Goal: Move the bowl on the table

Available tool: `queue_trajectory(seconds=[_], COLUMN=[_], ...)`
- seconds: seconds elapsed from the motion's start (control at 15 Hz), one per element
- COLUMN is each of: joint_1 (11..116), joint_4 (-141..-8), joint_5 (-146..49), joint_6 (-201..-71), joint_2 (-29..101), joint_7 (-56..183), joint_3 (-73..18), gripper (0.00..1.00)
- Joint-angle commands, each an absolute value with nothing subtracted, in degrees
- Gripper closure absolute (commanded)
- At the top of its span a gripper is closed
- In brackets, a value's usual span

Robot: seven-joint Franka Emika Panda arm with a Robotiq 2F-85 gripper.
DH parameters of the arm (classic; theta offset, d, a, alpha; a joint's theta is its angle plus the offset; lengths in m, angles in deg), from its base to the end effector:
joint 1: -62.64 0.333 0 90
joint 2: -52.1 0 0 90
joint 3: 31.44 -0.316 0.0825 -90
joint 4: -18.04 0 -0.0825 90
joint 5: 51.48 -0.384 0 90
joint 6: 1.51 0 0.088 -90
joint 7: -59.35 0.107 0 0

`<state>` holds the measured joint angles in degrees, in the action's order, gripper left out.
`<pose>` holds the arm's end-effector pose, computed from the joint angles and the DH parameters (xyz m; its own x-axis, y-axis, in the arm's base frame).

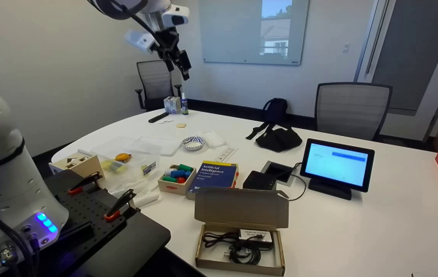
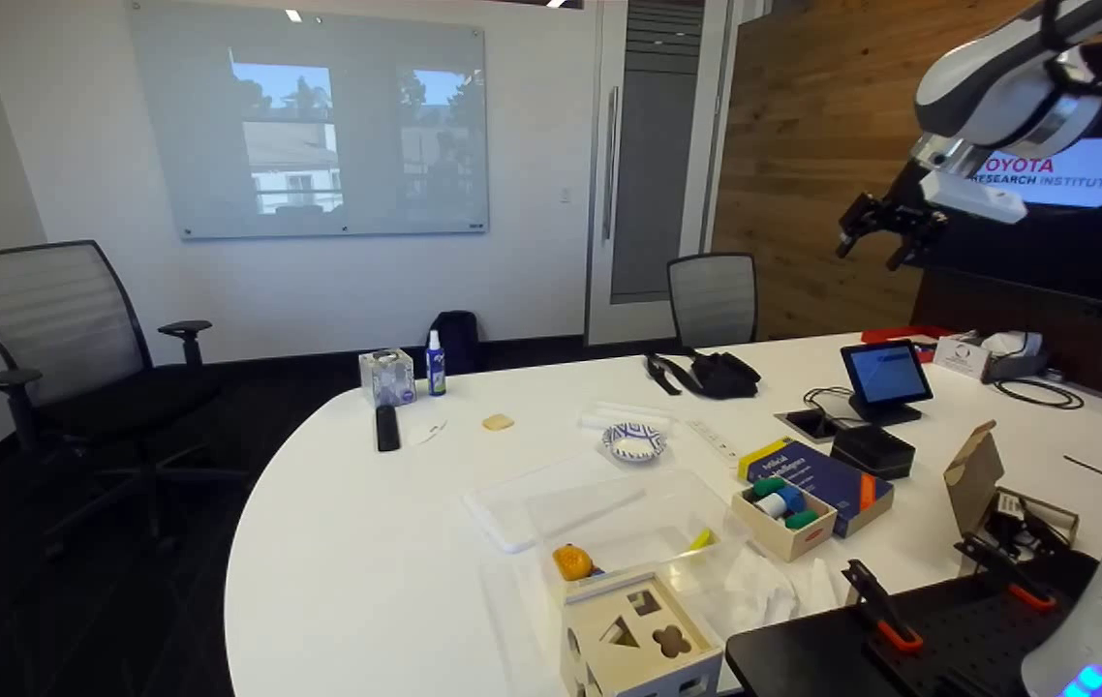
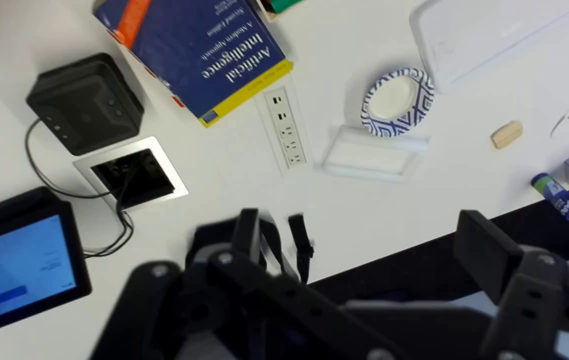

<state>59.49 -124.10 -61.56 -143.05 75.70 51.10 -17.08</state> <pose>0.4280 -0.1407 0.4745 0.8752 -0.2911 0.3863 -0.2303 -0.9531 -0.1964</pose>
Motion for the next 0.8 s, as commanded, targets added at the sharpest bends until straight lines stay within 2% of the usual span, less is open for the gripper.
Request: queue_trajectory(seconds=[0.0,0.73], joint_1=[63.2,61.3], joint_4=[-117.3,-84.5], joint_5=[-67.9,-70.1], joint_6=[-151.0,-153.2], joint_2=[61.8,19.7], joint_7=[54.5,68.3], joint_3=[-20.2,-30.7], gripper=[0.00,0.00])
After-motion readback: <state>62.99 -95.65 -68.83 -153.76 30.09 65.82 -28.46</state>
